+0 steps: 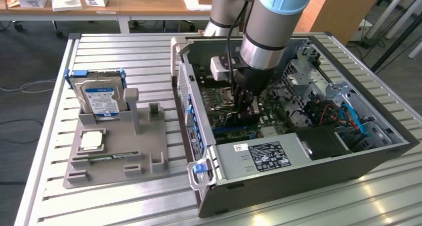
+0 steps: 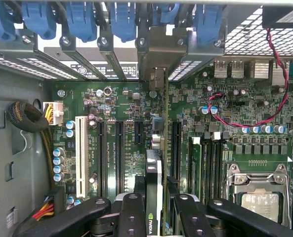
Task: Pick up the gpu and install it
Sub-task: 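Insert the gpu into the slot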
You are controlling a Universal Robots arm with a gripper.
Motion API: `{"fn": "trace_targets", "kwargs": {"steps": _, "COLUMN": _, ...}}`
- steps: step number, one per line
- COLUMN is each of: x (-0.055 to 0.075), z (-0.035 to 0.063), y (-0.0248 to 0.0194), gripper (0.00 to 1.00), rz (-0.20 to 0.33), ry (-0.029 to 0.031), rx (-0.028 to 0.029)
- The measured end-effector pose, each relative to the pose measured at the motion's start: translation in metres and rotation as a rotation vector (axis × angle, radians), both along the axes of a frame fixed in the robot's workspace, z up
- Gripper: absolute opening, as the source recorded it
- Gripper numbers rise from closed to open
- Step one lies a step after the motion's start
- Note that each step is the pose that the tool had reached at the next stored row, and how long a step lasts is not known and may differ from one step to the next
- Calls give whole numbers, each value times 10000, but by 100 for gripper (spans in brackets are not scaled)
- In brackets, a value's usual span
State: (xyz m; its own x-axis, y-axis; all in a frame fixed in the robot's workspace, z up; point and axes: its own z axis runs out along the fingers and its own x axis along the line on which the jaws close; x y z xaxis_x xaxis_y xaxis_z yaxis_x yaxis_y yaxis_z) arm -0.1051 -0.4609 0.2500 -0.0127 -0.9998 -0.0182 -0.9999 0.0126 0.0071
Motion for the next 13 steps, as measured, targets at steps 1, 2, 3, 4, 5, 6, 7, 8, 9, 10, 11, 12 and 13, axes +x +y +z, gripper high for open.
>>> {"fn": "trace_targets", "kwargs": {"steps": 1, "x": 0, "z": 0, "y": 0, "gripper": 27, "rz": 0, "ry": 0, "rx": 0}}
{"fn": "trace_targets", "kwargs": {"steps": 2, "x": 0, "z": 0, "y": 0, "gripper": 27, "rz": 1, "ry": 0, "rx": 1}}
{"fn": "trace_targets", "kwargs": {"steps": 3, "x": 0, "z": 0, "y": 0, "gripper": 27, "rz": 0, "ry": 0, "rx": 0}}
{"fn": "trace_targets", "kwargs": {"steps": 4, "x": 0, "z": 0, "y": 0, "gripper": 27, "rz": 1, "ry": 0, "rx": 0}}
{"fn": "trace_targets", "kwargs": {"steps": 5, "x": 0, "z": 0, "y": 0, "gripper": 27, "rz": 1, "ry": 0, "rx": 0}}
{"fn": "trace_targets", "kwargs": {"steps": 6, "x": 0, "z": 0, "y": 0, "gripper": 27, "rz": 1, "ry": 0, "rx": 0}}
{"fn": "trace_targets", "kwargs": {"steps": 7, "x": 0, "z": 0, "y": 0, "gripper": 27, "rz": 1, "ry": -1, "rx": 0}}
{"fn": "trace_targets", "kwargs": {"steps": 8, "x": 0, "z": 0, "y": 0, "gripper": 27, "rz": 1, "ry": -1, "rx": 0}}
{"fn": "trace_targets", "kwargs": {"steps": 9, "x": 0, "z": 0, "y": 0, "gripper": 27, "rz": 1, "ry": -1, "rx": 1}}
{"fn": "trace_targets", "kwargs": {"steps": 10, "x": 0, "z": 0, "y": 0, "gripper": 27, "rz": 1, "ry": 0, "rx": 0}}
{"fn": "trace_targets", "kwargs": {"steps": 11, "x": 0, "z": 0, "y": 0, "gripper": 27, "rz": 2, "ry": 0, "rx": 1}}
{"fn": "trace_targets", "kwargs": {"steps": 12, "x": 0, "z": 0, "y": 0, "gripper": 28, "rz": 2, "ry": 0, "rx": 1}}
{"fn": "trace_targets", "kwargs": {"steps": 13, "x": 0, "z": 0, "y": 0, "gripper": 34, "rz": 1, "ry": 0, "rx": 1}}
